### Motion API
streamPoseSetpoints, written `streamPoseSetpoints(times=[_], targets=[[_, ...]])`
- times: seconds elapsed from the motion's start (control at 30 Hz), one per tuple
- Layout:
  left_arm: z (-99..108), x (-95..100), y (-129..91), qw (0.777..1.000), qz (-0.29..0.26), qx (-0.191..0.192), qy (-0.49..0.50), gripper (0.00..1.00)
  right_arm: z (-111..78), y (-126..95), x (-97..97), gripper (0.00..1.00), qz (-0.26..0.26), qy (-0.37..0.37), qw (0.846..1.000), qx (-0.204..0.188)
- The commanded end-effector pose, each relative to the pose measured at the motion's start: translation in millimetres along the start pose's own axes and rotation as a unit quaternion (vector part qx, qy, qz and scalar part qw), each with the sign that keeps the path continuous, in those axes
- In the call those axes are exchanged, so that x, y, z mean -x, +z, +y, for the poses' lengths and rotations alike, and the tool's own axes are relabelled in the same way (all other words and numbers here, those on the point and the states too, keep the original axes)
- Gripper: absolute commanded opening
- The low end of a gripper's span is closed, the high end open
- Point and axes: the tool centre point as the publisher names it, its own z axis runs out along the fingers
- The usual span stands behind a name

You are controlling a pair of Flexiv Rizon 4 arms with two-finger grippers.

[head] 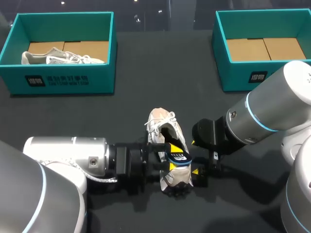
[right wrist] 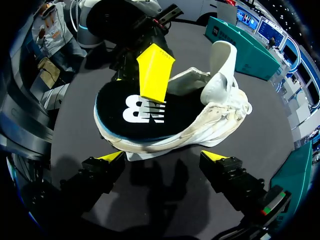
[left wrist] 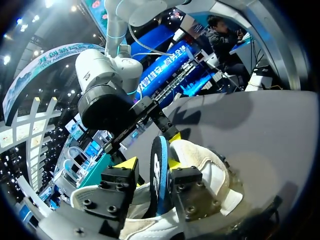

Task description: Take the shoe out of the shoebox, open the shoe tongue, remove and reinsert the insole, then place the shoe into the shoebox

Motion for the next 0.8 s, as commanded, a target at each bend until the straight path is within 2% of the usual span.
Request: streamPoseSetpoints(times=[0.03,0.23,0.53,0.8], targets=[[0,-4.2,3,1.0,-0.003,0.001,0.002,0.0,0.0,0,-1.5,1.0,-0.001,0.0,1.0,-0.001],[16,-6.6,3,1.0,-0.004,0.025,0.01,0.0,0.0,0,-1.5,1.0,-0.001,0.0,1.0,-0.001],[43,-1.5,-2,0.996,-0.015,0.082,0.013,0.0,0.0,0,-1.5,1.0,-0.001,0.0,1.0,-0.001],[55,-1.0,-4,0.995,-0.014,0.096,0.006,0.0,0.0,0,-1.5,1.0,-0.001,0.0,1.0,-0.001]])
